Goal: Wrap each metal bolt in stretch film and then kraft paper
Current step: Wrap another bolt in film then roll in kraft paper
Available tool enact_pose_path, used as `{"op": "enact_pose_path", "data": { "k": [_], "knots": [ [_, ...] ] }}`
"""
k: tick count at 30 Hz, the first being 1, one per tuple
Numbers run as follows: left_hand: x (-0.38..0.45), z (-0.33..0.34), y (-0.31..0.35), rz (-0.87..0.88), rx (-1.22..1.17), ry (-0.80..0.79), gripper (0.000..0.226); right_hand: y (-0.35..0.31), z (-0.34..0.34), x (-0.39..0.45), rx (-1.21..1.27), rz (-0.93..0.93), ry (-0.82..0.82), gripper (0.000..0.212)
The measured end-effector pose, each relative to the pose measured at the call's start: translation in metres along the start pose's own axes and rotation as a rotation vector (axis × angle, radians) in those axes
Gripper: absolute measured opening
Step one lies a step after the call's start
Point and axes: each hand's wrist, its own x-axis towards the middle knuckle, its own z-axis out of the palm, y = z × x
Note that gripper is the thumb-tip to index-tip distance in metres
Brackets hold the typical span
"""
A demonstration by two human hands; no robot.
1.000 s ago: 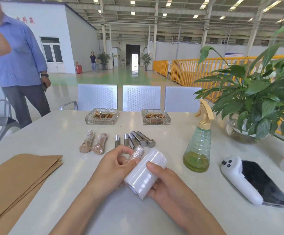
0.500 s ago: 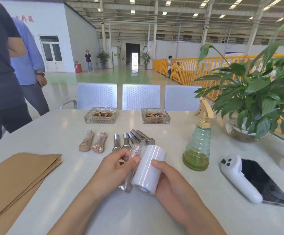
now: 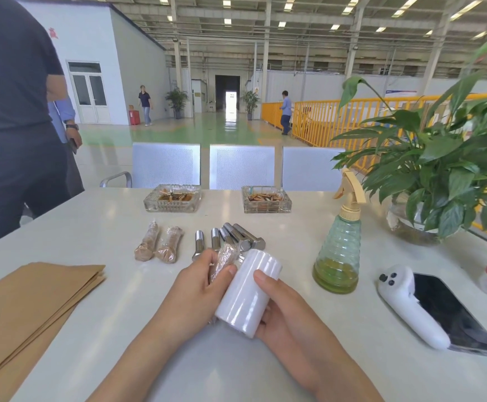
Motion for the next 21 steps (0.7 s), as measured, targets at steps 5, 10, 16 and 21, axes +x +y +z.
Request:
{"op": "enact_pose_path", "data": {
  "k": [5,10,16,21],
  "knots": [
    [0.001,0.001,-0.004,0.004,0.057,0.044,0.024,0.0,0.0,0.0,0.01,0.023,0.042,0.035],
    [0.002,0.006,0.001,-0.108,-0.052,-0.014,0.035,-0.001,0.002,-0.001,0.005,0.006,0.064,0.049],
    [0.003,-0.008,0.005,-0.091,-0.213,-0.08,0.023,-0.006,0.003,-0.002,0.07,-0.007,0.116,0.047],
    [0.002,-0.006,0.005,-0.135,-0.339,-0.06,0.02,-0.006,0.003,-0.001,0.084,-0.001,0.077,0.039]
  ]
}}
